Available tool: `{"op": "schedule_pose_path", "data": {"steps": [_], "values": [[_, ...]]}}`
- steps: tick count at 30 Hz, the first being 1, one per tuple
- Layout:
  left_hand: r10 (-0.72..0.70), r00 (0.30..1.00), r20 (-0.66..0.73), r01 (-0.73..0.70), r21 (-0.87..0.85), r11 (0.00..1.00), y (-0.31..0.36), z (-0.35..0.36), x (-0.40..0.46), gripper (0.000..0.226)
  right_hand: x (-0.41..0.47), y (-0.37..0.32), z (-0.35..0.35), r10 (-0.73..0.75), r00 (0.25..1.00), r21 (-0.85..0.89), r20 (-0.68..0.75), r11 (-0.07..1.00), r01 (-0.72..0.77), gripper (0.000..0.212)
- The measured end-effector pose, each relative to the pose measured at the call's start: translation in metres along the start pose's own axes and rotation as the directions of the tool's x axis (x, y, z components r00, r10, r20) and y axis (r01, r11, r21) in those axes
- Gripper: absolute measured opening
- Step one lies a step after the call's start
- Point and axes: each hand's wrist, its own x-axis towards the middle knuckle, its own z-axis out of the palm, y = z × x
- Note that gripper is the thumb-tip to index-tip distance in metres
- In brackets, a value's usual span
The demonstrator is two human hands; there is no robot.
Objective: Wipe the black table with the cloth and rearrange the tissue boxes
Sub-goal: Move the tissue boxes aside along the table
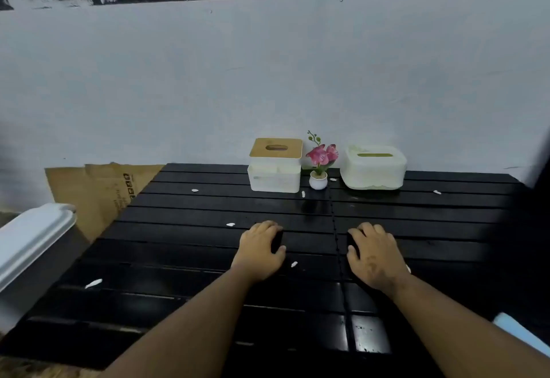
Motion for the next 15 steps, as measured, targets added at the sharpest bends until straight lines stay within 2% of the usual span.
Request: {"op": "schedule_pose_path", "data": {"steps": [4,8,12,15], "values": [[-0.022,0.999,-0.031,0.019,-0.092,0.996,-0.001,0.0,0.003,0.054,0.017,-0.006,-0.016,0.06,0.998,-0.005,-0.021,0.998,-0.06,0.067],[-0.083,0.992,-0.098,0.048,-0.31,0.95,-0.016,-0.012,0.029,0.054,0.068,-0.04,-0.033,-0.027,0.999,0.223,-0.043,0.974,0.036,0.074],[-0.221,0.966,-0.136,0.139,-0.447,0.884,-0.033,-0.049,0.082,0.057,0.125,-0.082,-0.027,-0.018,1.0,0.581,0.0,0.814,0.014,0.081],[-0.312,0.946,-0.091,0.231,-0.487,0.842,-0.052,-0.068,0.126,0.073,0.166,-0.102,-0.007,0.015,1.0,0.707,0.024,0.707,-0.028,0.093]]}}
